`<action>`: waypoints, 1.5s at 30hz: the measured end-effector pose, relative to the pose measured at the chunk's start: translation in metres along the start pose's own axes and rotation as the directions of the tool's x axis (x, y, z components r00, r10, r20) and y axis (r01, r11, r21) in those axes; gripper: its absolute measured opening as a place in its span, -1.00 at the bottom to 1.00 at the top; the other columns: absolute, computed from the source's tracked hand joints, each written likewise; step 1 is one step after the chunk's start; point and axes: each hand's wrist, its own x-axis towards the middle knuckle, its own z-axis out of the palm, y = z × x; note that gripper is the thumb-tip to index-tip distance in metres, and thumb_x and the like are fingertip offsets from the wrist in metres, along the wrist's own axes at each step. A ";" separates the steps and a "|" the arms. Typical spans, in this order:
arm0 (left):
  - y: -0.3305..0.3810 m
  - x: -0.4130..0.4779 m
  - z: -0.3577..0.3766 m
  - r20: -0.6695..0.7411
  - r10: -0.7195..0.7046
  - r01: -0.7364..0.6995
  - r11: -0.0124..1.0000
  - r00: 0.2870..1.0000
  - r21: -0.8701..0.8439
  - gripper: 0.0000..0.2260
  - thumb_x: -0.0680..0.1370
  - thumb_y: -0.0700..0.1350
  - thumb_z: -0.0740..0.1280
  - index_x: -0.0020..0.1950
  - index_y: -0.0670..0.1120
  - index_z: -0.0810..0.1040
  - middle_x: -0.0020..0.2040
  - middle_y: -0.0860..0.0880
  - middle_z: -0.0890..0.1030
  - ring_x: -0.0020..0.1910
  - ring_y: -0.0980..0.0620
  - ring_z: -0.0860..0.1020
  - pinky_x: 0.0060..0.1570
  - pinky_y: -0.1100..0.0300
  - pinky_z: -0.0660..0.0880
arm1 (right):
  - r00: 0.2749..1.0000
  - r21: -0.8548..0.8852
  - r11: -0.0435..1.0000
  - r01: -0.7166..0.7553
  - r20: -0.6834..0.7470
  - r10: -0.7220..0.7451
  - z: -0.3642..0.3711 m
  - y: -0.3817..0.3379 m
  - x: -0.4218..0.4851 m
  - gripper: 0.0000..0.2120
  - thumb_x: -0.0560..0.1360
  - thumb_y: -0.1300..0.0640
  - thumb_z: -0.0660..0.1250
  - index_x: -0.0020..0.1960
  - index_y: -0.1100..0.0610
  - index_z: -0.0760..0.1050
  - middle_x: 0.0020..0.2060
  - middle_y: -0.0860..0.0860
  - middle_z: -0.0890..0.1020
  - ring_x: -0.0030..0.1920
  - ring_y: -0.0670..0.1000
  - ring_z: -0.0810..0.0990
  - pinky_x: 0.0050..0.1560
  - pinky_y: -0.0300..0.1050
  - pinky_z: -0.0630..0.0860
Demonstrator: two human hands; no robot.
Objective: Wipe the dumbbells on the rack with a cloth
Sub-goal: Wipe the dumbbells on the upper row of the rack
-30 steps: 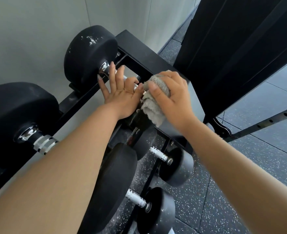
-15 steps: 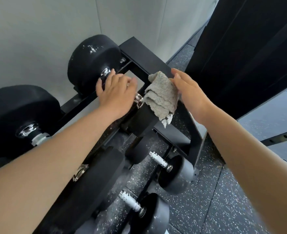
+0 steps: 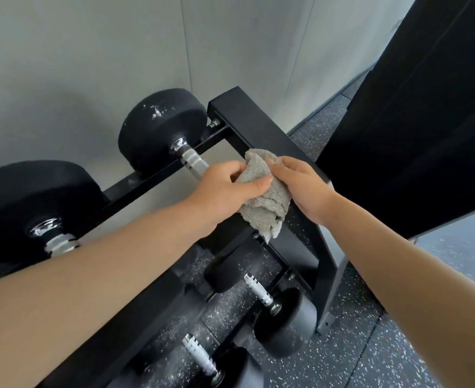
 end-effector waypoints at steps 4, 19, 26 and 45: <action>0.005 0.010 0.000 -0.047 -0.017 0.016 0.999 0.999 -0.028 -0.83 0.49 -0.11 0.44 0.01 -0.17 0.62 -0.07 -0.13 0.69 -0.07 -0.05 0.68 -0.01 0.08 0.62 | 0.996 0.028 0.997 0.076 -0.048 -0.075 -0.001 -0.001 0.006 -0.83 0.58 0.00 0.35 0.03 0.11 0.51 -0.01 0.16 0.64 0.04 0.17 0.65 0.19 0.22 0.56; 0.005 0.034 -0.017 -0.393 0.204 -0.245 0.968 0.897 -0.056 -0.85 0.51 -0.08 0.41 0.01 -0.12 0.60 -0.12 -0.02 0.67 -0.15 0.13 0.66 -0.17 0.28 0.57 | 0.868 -0.138 0.904 0.404 -0.253 -0.427 0.014 -0.041 0.028 -0.84 0.56 -0.07 0.34 0.02 -0.01 0.45 -0.12 -0.09 0.60 -0.17 -0.21 0.59 -0.20 -0.33 0.54; 0.035 0.029 -0.070 -0.407 0.501 -0.370 0.856 0.763 0.361 -0.84 0.54 0.05 0.36 -0.10 -0.02 0.55 -0.26 0.06 0.59 -0.30 0.17 0.55 -0.29 0.30 0.47 | 0.821 -0.116 0.855 0.506 -0.241 -0.518 0.048 -0.091 0.039 -0.85 0.60 -0.06 0.29 -0.01 0.02 0.46 -0.17 -0.10 0.57 -0.25 -0.27 0.53 -0.23 -0.37 0.49; 0.023 0.047 -0.179 -0.542 0.299 -0.036 0.896 0.786 0.443 -0.77 0.52 0.02 0.40 -0.06 -0.15 0.60 -0.20 -0.14 0.62 -0.20 -0.12 0.58 -0.10 -0.02 0.52 | 0.984 -0.021 1.000 -0.016 -0.179 0.012 0.140 -0.044 0.062 -0.43 0.61 -0.32 -0.06 0.38 0.06 0.30 0.14 -0.06 0.50 0.17 0.02 0.49 0.24 0.08 0.42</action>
